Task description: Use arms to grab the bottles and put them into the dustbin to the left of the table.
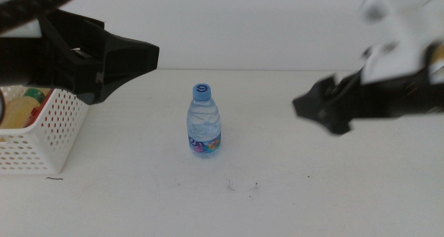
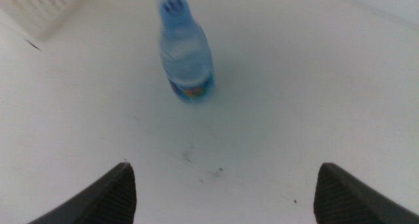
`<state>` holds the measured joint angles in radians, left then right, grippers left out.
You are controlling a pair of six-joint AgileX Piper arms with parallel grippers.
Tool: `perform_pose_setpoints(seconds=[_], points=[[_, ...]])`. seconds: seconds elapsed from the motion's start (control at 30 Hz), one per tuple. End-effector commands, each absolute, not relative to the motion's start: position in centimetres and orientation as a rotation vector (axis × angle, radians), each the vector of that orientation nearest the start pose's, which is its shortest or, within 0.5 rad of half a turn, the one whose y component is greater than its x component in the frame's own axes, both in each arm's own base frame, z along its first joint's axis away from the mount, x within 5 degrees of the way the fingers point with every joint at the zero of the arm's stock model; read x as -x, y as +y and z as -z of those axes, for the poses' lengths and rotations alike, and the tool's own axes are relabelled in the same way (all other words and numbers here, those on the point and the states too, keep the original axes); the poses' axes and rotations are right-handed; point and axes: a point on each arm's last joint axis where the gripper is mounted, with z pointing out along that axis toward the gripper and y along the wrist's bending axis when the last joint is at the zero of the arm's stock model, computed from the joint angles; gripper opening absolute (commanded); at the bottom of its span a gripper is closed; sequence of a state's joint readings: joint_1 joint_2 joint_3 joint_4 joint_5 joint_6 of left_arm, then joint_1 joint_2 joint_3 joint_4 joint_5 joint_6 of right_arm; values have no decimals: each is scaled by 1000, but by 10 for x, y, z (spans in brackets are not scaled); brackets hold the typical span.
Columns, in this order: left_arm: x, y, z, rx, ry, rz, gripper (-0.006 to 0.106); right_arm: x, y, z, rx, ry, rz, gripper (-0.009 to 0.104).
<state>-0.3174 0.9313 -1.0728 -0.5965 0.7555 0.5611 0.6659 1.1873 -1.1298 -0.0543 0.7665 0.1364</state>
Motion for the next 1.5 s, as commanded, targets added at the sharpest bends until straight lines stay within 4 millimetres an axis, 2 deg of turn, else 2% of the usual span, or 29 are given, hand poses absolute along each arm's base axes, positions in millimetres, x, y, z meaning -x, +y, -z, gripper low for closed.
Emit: perform_pose_setpoints(seconds=[0.0, 0.13, 0.27, 0.7, 0.83, 0.97, 1.03, 1.13, 1.2, 1.33, 1.47], points=[[-158, -89, -416, -648, 1891, 541, 94, -185, 141, -394, 660, 2241, -349, 92], [-158, -89, -416, -648, 1891, 541, 94, -179, 137, -422, 632, 2155, -383, 90], [-158, -89, -416, -648, 1891, 541, 94, -178, 136, -434, 613, 2090, -409, 90], [-158, -89, -416, -648, 1891, 541, 94, -179, 138, -437, 601, 2056, -429, 90], [-165, -82, -410, -601, 1912, 427, 94, -179, 138, -437, 601, 2056, -429, 90], [-167, -81, -381, -501, 1796, 333, 94, -179, 138, -437, 601, 2056, -429, 90], [-163, -83, -354, -484, 1678, 288, 94, -179, 138, -437, 601, 2056, -429, 90], [-157, -87, -311, -427, 1528, 375, 94, -179, 138, -437, 601, 2056, -429, 90], [-154, -85, -285, -385, 1531, 408, 94, -179, 138, -437, 601, 2054, -430, 90], [-147, -81, -240, -434, 1655, 371, 94, -179, 138, -437, 599, 2056, -439, 90], [-148, -82, -221, -459, 1743, 360, 94, -179, 139, -436, 598, 2062, -447, 90]])
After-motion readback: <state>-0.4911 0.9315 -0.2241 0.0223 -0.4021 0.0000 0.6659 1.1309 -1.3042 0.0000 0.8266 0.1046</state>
